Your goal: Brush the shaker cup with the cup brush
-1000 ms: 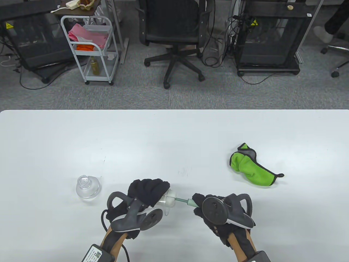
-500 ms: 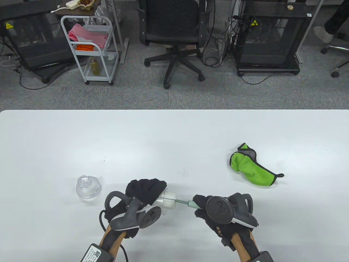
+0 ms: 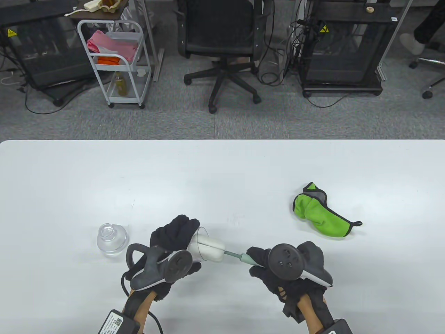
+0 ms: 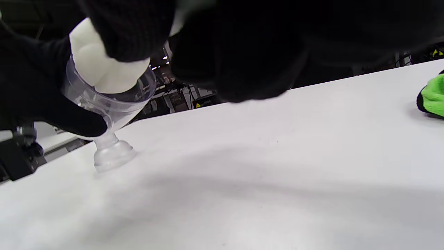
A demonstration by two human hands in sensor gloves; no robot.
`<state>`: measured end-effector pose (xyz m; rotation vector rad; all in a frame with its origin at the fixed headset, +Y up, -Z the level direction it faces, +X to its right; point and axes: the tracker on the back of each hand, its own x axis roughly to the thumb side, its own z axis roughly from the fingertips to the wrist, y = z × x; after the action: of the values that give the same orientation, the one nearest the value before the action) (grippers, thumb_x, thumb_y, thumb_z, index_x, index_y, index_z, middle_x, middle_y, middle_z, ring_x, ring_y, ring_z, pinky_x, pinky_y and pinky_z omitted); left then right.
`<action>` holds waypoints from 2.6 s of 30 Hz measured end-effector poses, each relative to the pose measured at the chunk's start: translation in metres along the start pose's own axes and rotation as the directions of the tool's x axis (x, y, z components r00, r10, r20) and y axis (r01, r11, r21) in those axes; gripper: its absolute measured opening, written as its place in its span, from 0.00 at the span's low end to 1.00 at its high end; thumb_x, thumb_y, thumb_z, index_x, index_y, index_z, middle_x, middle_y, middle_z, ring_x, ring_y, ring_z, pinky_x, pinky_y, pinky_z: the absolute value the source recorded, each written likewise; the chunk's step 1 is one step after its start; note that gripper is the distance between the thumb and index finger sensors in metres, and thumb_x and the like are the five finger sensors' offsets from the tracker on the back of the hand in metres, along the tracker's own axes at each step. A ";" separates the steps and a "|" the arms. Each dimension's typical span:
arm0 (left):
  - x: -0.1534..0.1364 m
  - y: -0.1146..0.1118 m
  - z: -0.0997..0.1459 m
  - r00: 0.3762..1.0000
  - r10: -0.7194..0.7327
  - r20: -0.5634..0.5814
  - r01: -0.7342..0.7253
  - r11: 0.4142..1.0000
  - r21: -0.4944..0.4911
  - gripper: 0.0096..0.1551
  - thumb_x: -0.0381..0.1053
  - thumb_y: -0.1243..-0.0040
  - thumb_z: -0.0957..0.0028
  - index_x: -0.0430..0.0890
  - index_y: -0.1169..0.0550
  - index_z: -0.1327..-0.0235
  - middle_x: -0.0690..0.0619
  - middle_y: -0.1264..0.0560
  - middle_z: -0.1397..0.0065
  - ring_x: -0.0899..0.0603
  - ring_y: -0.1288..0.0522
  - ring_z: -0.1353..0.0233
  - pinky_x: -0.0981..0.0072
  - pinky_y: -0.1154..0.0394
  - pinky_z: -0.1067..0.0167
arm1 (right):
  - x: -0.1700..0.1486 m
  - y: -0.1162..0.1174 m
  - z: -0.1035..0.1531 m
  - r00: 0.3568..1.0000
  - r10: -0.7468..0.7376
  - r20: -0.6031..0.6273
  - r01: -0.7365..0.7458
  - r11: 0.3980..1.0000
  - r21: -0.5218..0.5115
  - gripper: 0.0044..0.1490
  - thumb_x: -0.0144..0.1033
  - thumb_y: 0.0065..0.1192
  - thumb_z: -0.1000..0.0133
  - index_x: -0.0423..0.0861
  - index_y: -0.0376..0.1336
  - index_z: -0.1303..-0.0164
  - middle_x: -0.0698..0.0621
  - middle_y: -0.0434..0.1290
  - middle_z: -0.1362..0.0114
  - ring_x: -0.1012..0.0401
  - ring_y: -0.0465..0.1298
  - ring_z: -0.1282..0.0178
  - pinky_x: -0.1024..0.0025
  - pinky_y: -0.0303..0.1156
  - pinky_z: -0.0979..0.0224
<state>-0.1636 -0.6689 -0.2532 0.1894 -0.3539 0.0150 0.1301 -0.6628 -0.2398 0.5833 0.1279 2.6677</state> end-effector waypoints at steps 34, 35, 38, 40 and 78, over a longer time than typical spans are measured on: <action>-0.009 -0.013 -0.005 0.987 0.126 -0.101 -0.129 0.992 -0.014 0.72 0.77 0.26 0.69 0.48 0.48 0.20 0.52 0.34 0.18 0.39 0.23 0.24 0.34 0.29 0.33 | -0.089 0.067 -0.078 0.661 0.475 -0.581 -0.460 0.868 0.187 0.51 0.48 0.71 0.56 0.40 0.53 0.27 0.35 0.78 0.38 0.51 0.89 0.55 0.73 0.91 0.58; -0.009 -0.013 -0.005 0.987 0.125 -0.101 -0.127 0.992 -0.016 0.72 0.77 0.26 0.69 0.49 0.48 0.20 0.52 0.33 0.18 0.39 0.23 0.24 0.34 0.29 0.33 | -0.088 0.068 -0.078 0.661 0.476 -0.580 -0.459 0.868 0.189 0.51 0.48 0.70 0.55 0.40 0.53 0.27 0.35 0.78 0.38 0.51 0.89 0.55 0.73 0.91 0.58; -0.010 -0.013 -0.005 0.987 0.125 -0.100 -0.127 0.992 -0.018 0.72 0.77 0.26 0.69 0.49 0.48 0.20 0.52 0.34 0.18 0.39 0.23 0.24 0.34 0.29 0.33 | -0.086 0.063 -0.076 0.668 0.460 -0.585 -0.450 0.876 0.175 0.52 0.51 0.69 0.56 0.40 0.53 0.27 0.36 0.77 0.37 0.51 0.88 0.55 0.71 0.90 0.57; -0.010 -0.013 -0.004 0.987 0.122 -0.101 -0.124 0.992 -0.016 0.72 0.77 0.26 0.70 0.49 0.48 0.20 0.52 0.33 0.18 0.39 0.23 0.24 0.34 0.29 0.33 | -0.083 0.054 -0.074 0.644 0.472 -0.602 -0.468 0.866 0.177 0.53 0.53 0.68 0.56 0.40 0.53 0.26 0.36 0.77 0.36 0.49 0.87 0.56 0.65 0.87 0.58; 0.002 -0.006 -0.002 0.971 0.237 -0.022 -0.236 0.971 0.044 0.70 0.80 0.25 0.73 0.50 0.41 0.20 0.48 0.31 0.20 0.37 0.22 0.26 0.27 0.32 0.34 | -0.141 -0.031 -0.036 0.681 0.072 -0.728 -0.328 0.920 -0.216 0.32 0.41 0.78 0.60 0.54 0.72 0.43 0.46 0.85 0.45 0.53 0.88 0.62 0.69 0.87 0.63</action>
<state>-0.1605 -0.6744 -0.2551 0.1864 -0.3476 0.2605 0.2434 -0.6921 -0.3312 -0.6132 -0.1891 2.8827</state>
